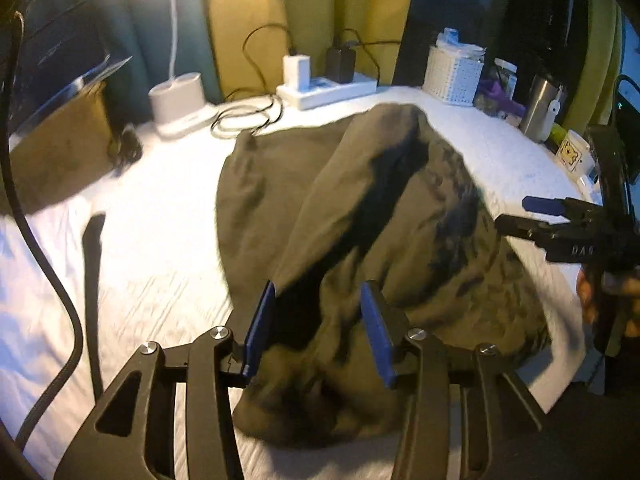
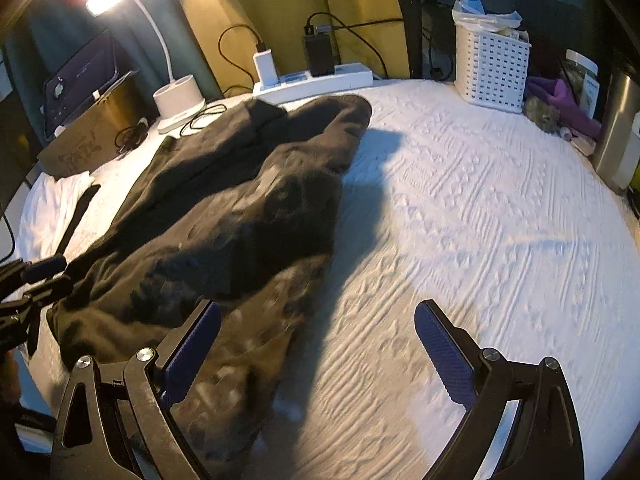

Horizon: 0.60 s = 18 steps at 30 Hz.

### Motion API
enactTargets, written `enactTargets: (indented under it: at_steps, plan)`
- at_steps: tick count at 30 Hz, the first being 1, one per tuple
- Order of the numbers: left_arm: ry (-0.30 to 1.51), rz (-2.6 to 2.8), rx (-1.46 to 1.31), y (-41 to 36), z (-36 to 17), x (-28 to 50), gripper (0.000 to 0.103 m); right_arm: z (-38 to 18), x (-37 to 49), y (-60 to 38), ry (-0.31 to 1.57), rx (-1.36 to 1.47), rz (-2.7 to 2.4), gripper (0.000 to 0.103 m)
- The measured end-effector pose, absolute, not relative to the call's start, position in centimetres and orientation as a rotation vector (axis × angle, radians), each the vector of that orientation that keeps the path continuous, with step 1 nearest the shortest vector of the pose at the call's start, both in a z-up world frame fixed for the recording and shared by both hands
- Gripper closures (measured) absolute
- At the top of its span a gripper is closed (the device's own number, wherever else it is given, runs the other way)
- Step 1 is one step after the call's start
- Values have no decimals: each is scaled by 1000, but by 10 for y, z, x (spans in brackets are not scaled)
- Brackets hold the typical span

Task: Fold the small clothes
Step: 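Grasp the bunched shirt with the left tool and lift it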

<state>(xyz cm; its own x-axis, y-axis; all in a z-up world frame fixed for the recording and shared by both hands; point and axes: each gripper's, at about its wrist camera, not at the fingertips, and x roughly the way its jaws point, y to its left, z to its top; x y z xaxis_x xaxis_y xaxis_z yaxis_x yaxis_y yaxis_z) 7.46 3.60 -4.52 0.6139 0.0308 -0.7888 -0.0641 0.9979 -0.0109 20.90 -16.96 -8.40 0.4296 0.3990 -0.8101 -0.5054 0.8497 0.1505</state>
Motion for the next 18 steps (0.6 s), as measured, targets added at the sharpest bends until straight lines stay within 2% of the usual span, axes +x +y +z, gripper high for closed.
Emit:
enactTargets:
  at_steps: [18]
  plan:
    - [939, -61, 204, -15, -51, 193, 58, -86, 261, -200, 960, -23, 552, 5]
